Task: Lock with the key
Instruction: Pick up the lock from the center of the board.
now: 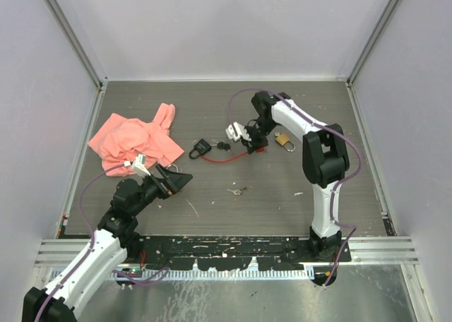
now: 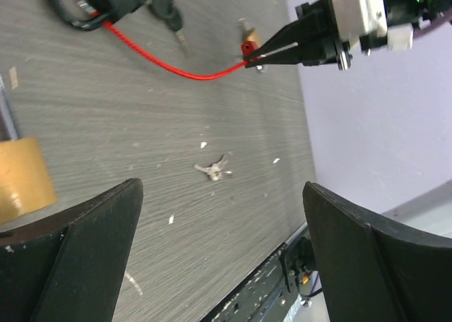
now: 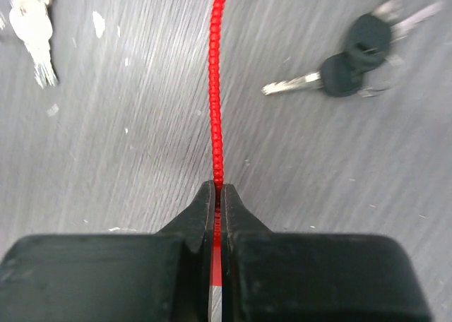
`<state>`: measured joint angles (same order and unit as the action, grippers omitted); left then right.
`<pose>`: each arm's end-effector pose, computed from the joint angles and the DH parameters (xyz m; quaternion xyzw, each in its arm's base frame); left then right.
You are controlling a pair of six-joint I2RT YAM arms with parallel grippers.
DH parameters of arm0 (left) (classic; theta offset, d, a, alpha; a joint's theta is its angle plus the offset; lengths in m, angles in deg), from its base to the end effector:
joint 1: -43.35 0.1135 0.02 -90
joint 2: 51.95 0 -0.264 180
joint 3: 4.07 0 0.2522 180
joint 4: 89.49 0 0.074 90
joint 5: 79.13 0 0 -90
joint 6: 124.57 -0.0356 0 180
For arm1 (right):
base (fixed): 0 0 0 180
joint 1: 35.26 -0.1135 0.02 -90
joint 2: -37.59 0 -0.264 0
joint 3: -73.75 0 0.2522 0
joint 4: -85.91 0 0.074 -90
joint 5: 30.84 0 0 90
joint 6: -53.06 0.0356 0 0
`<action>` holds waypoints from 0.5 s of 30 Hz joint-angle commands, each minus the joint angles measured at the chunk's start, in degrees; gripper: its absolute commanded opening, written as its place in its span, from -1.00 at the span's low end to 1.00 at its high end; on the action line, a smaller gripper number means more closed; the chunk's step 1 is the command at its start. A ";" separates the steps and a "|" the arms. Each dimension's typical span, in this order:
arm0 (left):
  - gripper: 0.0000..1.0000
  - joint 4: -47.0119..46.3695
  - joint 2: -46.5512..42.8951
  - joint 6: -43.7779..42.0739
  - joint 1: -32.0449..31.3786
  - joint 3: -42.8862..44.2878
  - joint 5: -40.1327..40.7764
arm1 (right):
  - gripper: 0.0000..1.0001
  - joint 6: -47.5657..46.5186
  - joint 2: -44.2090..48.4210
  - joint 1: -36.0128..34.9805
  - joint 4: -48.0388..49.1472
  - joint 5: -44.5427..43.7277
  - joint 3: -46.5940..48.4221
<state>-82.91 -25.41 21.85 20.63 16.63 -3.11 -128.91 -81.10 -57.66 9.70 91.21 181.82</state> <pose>0.1265 -0.0623 0.1825 -0.1513 0.7625 -0.4692 0.4189 0.3630 0.1700 0.1946 -0.8116 0.5143 0.2115 0.1793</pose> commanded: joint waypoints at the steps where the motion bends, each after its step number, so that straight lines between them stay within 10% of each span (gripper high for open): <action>1: 0.94 -12.48 -1.54 0.66 0.35 3.37 -3.74 | -0.97 13.21 7.85 0.82 -5.14 14.92 6.56; 15: 0.45 -17.33 5.50 18.12 -0.31 6.02 -3.12 | -0.97 32.26 20.96 1.11 3.66 32.96 -7.29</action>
<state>-95.46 -22.15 33.89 20.61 18.84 -5.86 -102.96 -65.30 -56.56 8.87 116.15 176.88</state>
